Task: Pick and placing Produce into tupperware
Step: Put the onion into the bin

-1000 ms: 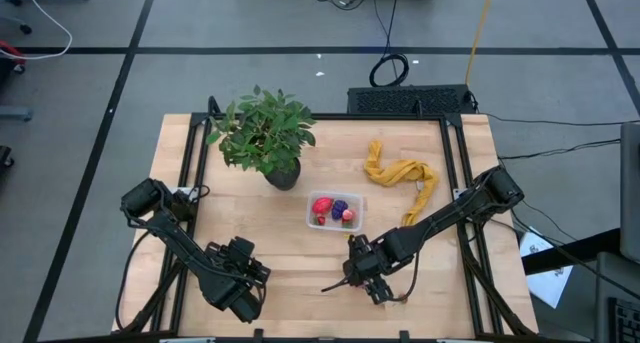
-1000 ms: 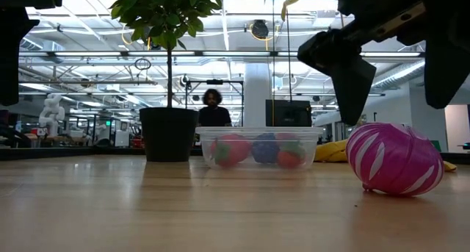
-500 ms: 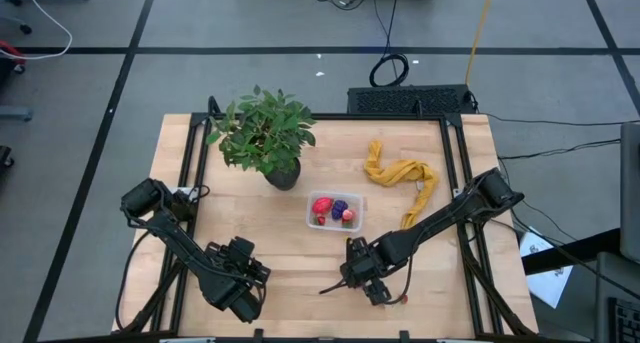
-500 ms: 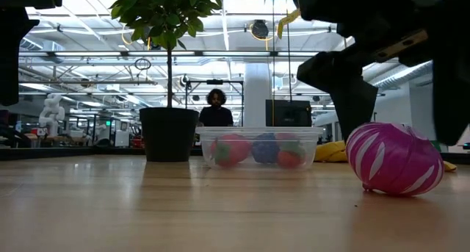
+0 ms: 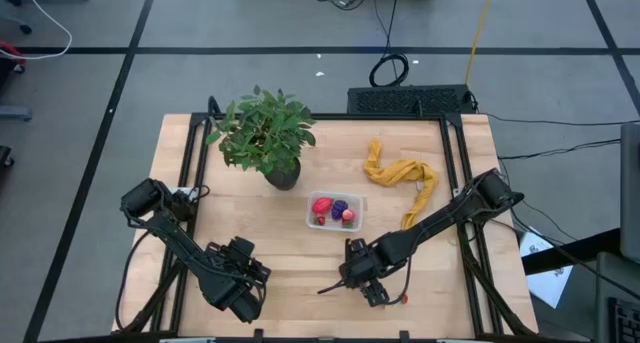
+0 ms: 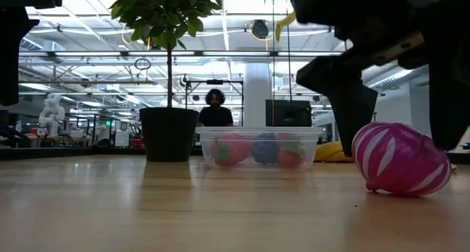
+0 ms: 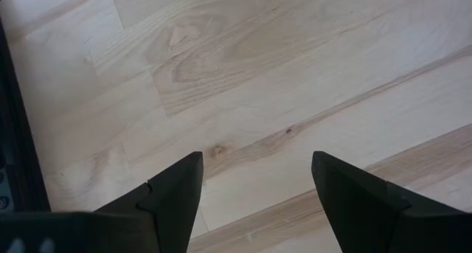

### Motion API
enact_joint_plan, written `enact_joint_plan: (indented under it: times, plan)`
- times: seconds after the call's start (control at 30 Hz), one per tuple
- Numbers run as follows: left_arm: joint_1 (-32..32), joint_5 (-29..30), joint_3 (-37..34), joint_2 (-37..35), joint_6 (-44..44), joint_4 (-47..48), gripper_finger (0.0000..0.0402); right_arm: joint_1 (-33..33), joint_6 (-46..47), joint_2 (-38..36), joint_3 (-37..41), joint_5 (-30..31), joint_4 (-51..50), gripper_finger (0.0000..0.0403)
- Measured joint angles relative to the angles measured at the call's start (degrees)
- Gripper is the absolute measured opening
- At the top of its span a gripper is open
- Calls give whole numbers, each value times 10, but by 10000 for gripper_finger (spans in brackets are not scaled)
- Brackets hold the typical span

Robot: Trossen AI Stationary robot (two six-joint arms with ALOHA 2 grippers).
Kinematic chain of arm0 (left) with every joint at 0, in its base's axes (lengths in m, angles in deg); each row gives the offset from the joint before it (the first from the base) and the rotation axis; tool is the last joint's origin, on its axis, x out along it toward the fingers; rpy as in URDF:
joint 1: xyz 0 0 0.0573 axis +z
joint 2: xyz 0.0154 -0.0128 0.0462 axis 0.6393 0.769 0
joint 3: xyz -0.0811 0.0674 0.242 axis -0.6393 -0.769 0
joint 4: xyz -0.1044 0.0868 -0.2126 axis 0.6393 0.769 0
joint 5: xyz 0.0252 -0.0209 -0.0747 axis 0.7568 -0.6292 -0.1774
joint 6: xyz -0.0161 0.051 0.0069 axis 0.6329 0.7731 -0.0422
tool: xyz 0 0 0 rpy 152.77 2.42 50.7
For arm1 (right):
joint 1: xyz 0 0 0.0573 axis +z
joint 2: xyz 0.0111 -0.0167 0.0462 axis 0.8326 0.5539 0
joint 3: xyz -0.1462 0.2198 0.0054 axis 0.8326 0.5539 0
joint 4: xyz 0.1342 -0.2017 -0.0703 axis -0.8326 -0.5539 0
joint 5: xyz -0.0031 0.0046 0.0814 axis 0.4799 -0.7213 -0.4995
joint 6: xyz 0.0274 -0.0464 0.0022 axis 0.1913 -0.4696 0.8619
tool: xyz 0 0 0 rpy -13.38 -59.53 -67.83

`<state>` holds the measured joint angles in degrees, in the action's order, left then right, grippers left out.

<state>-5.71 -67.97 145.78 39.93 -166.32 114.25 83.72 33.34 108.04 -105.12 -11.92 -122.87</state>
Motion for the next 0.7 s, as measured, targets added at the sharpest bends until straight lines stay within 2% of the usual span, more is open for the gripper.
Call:
enact_joint_plan:
  times: [0.47,0.7]
  plan:
    - [0,0,0,0,10,-3,257,0,13,13,0,-13,2,288]
    - [1,0,0,0,10,-3,257,0,39,13,38,-13,56,277]
